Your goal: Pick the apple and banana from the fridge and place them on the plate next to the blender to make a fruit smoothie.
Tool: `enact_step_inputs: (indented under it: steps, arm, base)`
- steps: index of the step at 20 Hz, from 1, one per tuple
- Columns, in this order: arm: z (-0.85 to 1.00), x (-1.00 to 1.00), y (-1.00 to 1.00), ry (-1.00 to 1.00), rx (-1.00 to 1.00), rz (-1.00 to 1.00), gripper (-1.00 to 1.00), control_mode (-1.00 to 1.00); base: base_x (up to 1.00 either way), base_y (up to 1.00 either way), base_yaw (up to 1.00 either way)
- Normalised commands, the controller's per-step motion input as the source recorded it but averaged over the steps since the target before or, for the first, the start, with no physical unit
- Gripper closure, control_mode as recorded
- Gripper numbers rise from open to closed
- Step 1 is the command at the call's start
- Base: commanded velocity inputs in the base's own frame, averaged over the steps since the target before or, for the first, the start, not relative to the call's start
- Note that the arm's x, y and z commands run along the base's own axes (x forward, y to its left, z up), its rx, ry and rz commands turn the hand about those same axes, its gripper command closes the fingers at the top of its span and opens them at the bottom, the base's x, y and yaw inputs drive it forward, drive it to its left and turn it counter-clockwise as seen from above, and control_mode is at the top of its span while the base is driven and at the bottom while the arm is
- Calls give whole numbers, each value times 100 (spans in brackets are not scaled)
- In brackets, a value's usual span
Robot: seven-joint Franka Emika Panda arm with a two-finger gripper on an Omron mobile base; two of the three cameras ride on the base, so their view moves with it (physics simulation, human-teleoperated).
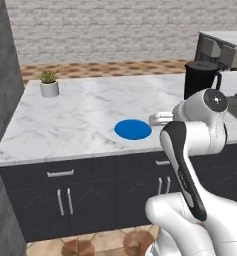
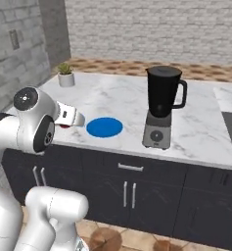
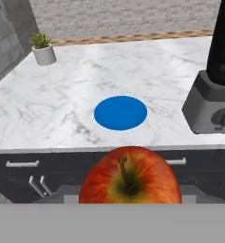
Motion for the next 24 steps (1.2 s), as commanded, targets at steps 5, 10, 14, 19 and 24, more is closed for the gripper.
enact_step_inputs:
  steps: [5,10,14,19,24]
  arm:
    - [0,0,0,0,0,0,100,100]
    - [0,12,5,3,-2,-1,100,-100]
    - [-43,83,6,46,-13,-5,100,-100]
    - [-48,99,-3,40,0,-1,100,-100]
    - [-39,60,-18,19,10,0,100,-100]
  base:
    - [62,64,-38]
    - [52,24,-19]
    - [0,0,0]
    - [0,0,0]
    - [0,0,0]
